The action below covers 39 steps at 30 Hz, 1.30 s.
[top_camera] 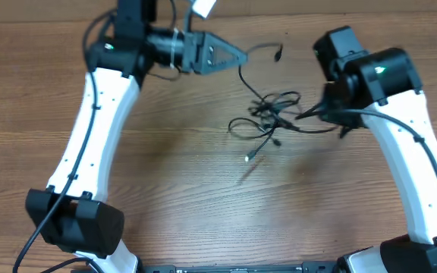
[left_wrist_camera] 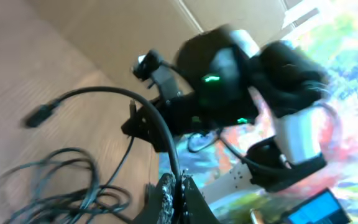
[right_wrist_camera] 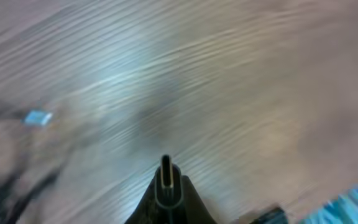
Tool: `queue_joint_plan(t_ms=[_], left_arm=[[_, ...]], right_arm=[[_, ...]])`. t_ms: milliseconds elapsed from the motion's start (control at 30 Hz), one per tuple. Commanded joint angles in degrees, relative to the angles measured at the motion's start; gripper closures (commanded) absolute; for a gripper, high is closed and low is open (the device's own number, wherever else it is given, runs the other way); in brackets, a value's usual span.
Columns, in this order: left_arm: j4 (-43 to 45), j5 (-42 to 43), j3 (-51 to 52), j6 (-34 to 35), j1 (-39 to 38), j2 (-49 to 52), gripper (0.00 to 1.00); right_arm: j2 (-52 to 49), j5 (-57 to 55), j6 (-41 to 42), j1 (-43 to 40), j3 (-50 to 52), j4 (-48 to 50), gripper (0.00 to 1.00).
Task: Untangle cables
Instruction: 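Pull the left gripper away to the upper left, stretching the cable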
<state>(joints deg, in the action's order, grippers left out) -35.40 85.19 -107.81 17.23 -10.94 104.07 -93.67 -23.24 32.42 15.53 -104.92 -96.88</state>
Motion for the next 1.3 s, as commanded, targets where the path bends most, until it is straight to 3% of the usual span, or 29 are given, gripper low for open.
queue_joint_plan(t_ms=[0,300,500,733,900,967,1033,1133,1267], left_arm=[[0.09,3.10,-5.27,2.51,5.51,-0.98,0.96],[-3.93,0.92,-6.03,1.86,20.24,-1.88,0.96],[-15.76,-8.52,-6.03,-5.97,28.46,-1.88,0.96],[-26.51,-22.45,-6.03,-13.29,27.65,-1.88,0.96],[-27.54,-24.65,-6.03,-15.15,24.44,-1.86,0.96],[-27.52,-25.20,-6.03,-15.17,23.39,-1.86,0.96],[-27.54,-26.49,-6.03,-15.19,22.36,-1.86,0.96],[-27.61,-28.44,-6.03,-15.21,20.65,-1.86,0.96],[-27.61,-29.90,-6.03,-15.80,18.32,-1.86,0.96]], right_arm=[[1.88,-10.16,6.21,-5.99,-1.22,-0.17,0.96],[1.88,-12.81,8.70,-22.62,-1.22,0.37,0.96],[1.88,-8.81,8.28,-30.58,-1.22,2.73,0.96],[1.84,-6.84,7.82,-30.62,-1.22,3.96,0.96],[1.84,-4.92,7.54,-30.60,-1.22,3.98,0.96],[1.84,-3.87,5.68,-30.60,-1.22,4.04,0.91],[1.84,-2.25,3.56,-30.60,-1.22,4.28,0.71],[1.84,2.60,-1.88,-30.60,-1.22,6.49,0.02],[1.90,12.85,-10.32,-30.60,-1.33,11.32,0.00]])
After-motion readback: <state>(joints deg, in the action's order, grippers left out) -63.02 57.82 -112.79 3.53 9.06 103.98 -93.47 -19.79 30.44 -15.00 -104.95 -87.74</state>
